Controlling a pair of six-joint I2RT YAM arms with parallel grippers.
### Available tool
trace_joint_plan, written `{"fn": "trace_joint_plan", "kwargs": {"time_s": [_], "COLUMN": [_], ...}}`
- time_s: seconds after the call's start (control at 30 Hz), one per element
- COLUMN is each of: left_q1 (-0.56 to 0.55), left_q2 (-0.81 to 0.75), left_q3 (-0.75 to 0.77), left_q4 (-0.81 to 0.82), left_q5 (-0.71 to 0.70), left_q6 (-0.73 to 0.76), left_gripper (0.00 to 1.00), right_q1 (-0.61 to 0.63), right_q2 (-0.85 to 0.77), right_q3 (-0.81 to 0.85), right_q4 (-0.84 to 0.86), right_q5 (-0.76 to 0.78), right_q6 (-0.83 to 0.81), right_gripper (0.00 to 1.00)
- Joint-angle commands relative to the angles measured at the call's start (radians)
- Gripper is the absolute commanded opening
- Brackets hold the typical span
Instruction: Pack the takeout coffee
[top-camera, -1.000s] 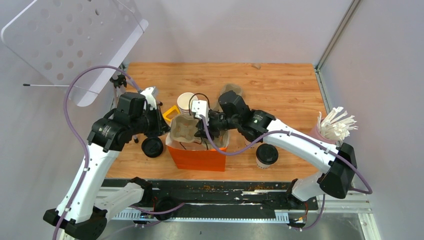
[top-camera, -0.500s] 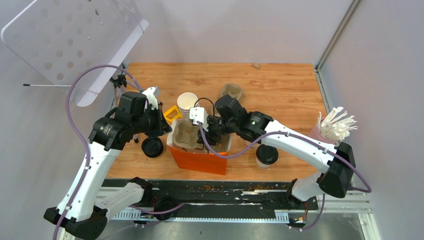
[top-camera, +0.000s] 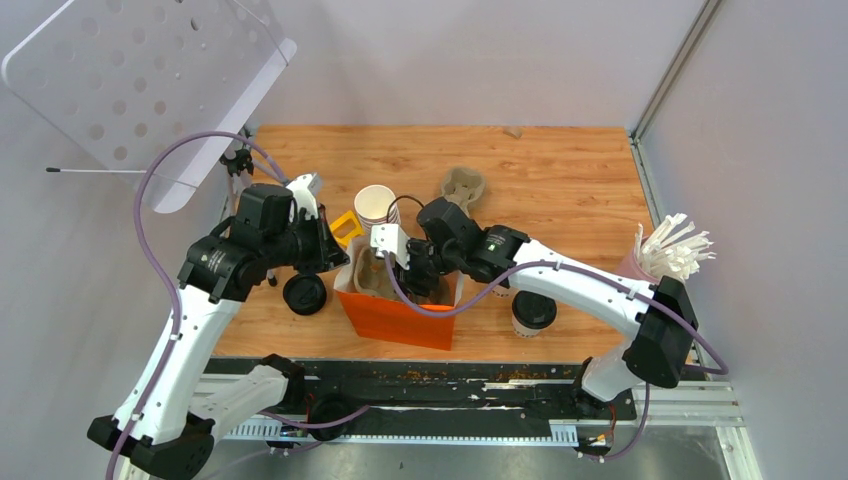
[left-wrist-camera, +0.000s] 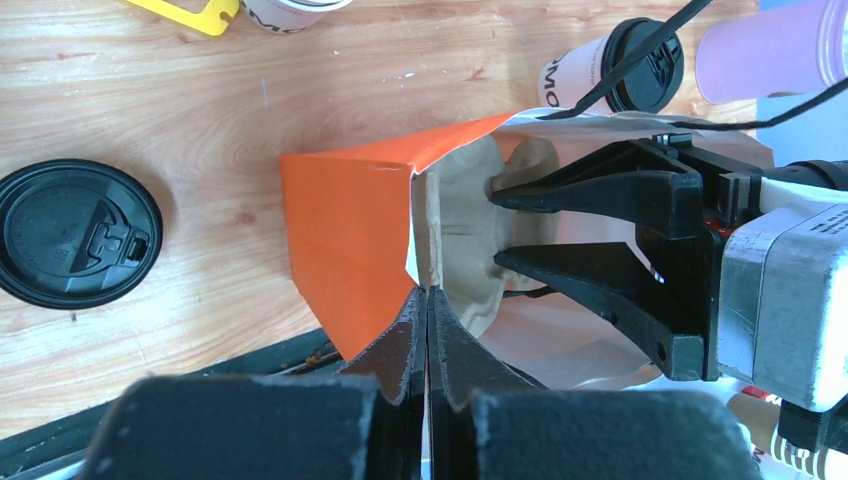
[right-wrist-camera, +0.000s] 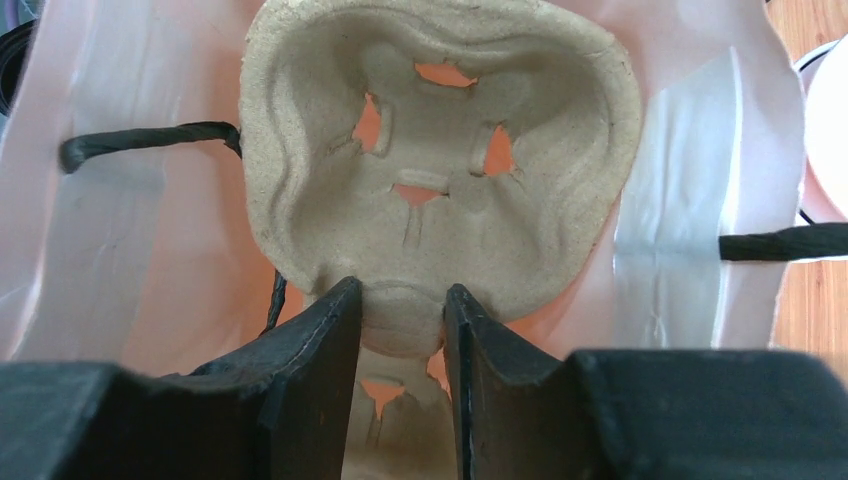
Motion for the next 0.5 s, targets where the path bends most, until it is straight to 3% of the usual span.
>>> {"fn": "trace_joint_plan", "kwargs": {"time_s": [0.0, 0.47], "left_q1": [0.001, 0.001], "left_q2": [-0.014, -0.001], "left_q3": [-0.013, 0.003], "left_q4": [0.038, 0.009], "left_q5": [0.029, 0.021], "left_q6": [-0.018, -0.02], "left_gripper": [0.0, 0.02], "right_q1": [0.012, 0.032], "right_q2": [-0.002, 0.002], "right_q3": [0.014, 0.053], "right_q4": [0.009, -0.078], "right_q5": [0.02, 0.09], "right_q6": [-0.018, -0.008], "right_gripper": [0.36, 0.34]}}
